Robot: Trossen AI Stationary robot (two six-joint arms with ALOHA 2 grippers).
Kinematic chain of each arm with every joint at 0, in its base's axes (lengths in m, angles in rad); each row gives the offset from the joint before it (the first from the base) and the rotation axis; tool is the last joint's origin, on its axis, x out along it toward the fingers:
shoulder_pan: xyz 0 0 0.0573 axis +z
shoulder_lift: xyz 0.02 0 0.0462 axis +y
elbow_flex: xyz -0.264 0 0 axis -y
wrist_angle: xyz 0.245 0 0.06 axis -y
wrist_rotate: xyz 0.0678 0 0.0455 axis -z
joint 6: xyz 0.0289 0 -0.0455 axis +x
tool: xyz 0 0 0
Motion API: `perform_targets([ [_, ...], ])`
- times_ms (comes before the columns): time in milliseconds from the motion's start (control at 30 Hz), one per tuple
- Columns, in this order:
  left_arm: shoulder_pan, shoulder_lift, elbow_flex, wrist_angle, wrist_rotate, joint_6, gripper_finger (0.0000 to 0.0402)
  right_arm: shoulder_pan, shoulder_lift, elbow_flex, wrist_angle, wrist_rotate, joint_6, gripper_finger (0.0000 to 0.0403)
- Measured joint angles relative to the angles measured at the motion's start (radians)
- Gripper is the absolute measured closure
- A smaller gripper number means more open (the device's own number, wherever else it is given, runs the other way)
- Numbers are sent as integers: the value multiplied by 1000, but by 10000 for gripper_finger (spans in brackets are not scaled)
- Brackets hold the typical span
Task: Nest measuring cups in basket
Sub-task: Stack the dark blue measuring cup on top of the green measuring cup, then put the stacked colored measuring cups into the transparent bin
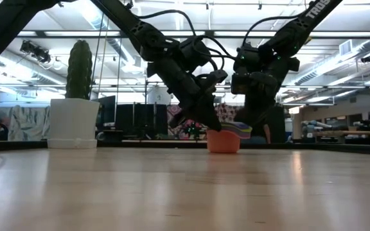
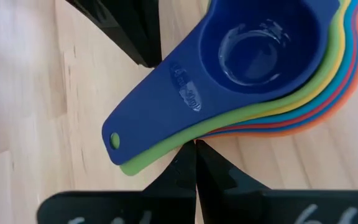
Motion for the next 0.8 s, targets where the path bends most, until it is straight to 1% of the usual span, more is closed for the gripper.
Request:
perform_targets([
  [233, 0, 0, 0, -2, 0, 1, 399, -4, -3, 0, -2, -2, -3, 400],
  [333, 2, 0, 0, -10, 0, 11, 399, -13, -25, -1, -23, -2, -20, 400],
  [400, 5, -3, 0, -20, 0, 15, 399, -19, -57, -1, -54, 18, -26, 400],
  [500, 6, -18, -1, -34, 4, 22, 399, -23, -134, -1, -125, 89, -51, 400],
  [633, 6, -60, -1, -47, -1, 62, 397, -23, -282, -1, -214, 174, -66, 400],
  [800, 14, -129, -1, -122, -29, 123, 396, -24, -493, -1, -307, 217, -22, 400],
])
